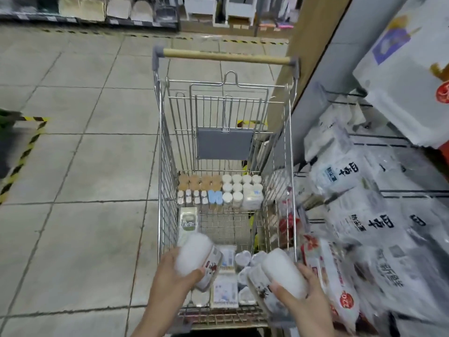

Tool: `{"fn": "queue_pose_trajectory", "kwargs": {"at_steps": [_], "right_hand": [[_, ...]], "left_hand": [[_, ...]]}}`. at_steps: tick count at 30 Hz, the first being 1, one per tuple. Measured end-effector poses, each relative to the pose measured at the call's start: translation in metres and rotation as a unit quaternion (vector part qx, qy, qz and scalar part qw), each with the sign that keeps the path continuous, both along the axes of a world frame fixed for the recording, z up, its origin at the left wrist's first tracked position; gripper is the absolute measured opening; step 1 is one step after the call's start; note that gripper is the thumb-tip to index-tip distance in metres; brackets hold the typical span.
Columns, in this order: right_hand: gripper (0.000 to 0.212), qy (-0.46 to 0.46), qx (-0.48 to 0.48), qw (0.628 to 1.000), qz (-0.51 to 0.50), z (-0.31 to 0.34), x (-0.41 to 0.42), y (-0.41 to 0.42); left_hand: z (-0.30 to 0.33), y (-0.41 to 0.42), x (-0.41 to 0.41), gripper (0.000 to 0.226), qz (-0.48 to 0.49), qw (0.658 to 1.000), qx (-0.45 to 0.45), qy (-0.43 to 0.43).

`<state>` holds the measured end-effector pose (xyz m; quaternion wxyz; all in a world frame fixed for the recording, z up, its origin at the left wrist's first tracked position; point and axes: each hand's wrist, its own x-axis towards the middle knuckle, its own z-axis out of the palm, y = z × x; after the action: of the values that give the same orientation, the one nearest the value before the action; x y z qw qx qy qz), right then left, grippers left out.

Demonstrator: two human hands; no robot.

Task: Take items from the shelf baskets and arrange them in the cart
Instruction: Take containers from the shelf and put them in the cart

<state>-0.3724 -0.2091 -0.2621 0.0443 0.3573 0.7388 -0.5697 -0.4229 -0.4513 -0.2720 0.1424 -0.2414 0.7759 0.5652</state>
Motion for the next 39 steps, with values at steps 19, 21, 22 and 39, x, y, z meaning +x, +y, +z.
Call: {"fn": "queue_pose_trajectory", "kwargs": {"at_steps": [19, 21, 22, 39], "right_hand": [[0.059, -0.072, 0.066, 0.995, -0.014, -0.174, -0.154, -0.007], [0.060, -0.077, 0.066, 0.994, -0.034, -0.196, -0.167, -0.004], [0.060, -0.082, 0.065, 0.993, -0.044, -0.207, -0.172, -0.003], [0.047, -0.118, 0.103, 0.986, -0.062, -0.326, -0.218, 0.019]], "left_hand": [[-0.162, 0.063, -0.108, 0.064, 0.051, 0.995, -0.025, -0.081], [-0.181, 0.075, -0.124, 0.067, 0.032, 0.997, -0.023, -0.069], [-0.192, 0.082, -0.131, 0.068, 0.020, 0.997, -0.025, -0.064], [-0.324, 0.152, -0.189, 0.053, -0.048, 0.996, -0.007, -0.075]]}}
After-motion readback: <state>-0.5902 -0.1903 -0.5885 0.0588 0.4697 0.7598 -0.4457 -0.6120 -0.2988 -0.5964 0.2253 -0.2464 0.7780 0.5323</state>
